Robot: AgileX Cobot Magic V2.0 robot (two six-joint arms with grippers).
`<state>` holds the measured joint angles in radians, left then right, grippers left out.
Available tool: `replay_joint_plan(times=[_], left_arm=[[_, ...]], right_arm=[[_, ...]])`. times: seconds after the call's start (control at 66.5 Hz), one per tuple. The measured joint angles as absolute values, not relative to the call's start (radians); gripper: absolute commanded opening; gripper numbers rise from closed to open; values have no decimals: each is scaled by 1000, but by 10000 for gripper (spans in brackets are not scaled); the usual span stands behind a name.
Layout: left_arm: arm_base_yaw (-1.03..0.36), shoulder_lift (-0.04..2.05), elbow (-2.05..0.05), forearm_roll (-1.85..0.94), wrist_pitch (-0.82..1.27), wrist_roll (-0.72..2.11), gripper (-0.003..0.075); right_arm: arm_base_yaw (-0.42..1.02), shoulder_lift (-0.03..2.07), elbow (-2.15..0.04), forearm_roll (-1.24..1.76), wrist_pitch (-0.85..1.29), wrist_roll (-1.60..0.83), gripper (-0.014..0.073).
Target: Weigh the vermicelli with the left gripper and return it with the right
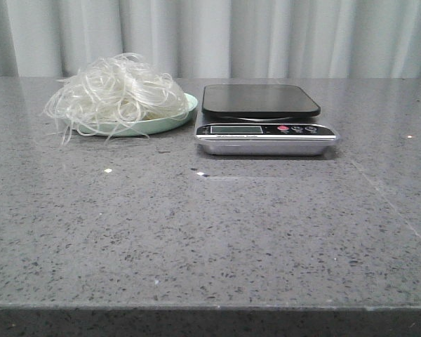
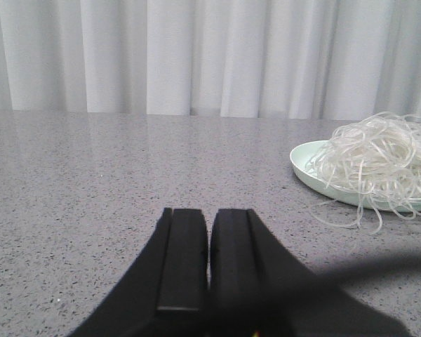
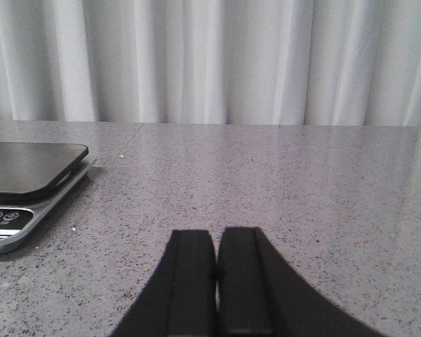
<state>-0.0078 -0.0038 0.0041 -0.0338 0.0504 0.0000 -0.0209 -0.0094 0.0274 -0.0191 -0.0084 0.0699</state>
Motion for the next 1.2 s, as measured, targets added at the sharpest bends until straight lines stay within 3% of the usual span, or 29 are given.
replay_joint_plan(times=[0.767,1.038,1.204], left_arm=[[-8,-4,4,-34,41,0,127],[-8,-4,-1,-11,-191,33,127],[-8,9,-148,-11,-127,39,127]], right_arm=[[-21,-9,27,-19,-8,70,178],[-21,-9,27,-19,-8,70,178],[-21,-11,27,-19,-8,70,178]])
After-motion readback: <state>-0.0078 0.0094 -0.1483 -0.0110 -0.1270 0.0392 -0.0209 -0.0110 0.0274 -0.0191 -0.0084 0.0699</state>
